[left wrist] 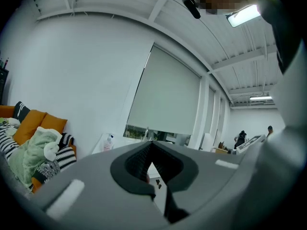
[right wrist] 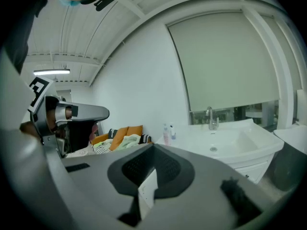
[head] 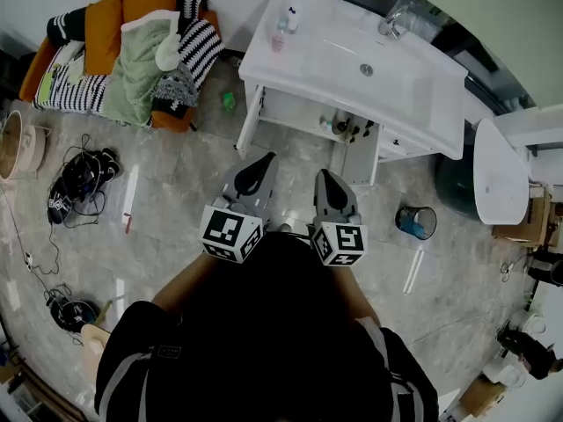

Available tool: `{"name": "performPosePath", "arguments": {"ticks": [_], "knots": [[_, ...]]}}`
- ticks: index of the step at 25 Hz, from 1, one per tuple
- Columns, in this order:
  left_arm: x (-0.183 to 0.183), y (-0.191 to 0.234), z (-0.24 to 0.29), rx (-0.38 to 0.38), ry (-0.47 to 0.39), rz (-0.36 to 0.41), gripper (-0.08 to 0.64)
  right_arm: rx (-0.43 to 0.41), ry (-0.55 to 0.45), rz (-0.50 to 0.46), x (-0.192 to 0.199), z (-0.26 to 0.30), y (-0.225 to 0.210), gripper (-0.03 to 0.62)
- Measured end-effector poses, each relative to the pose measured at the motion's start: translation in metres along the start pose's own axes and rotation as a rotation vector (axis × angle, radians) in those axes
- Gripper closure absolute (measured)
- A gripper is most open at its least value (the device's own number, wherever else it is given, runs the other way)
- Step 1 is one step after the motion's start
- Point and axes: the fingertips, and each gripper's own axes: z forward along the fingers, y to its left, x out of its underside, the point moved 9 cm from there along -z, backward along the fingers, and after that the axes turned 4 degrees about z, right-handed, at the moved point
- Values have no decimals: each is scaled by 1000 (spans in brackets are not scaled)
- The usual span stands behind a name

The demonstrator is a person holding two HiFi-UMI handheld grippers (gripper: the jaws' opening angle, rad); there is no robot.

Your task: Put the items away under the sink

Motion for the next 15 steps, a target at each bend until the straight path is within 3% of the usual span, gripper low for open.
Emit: {"name": "performPosePath", "arguments": {"ticks": [15], "knots": [[-17,90,5,-10,-30,-7,554,18,-47,-33,-21,78,33,577]]}}
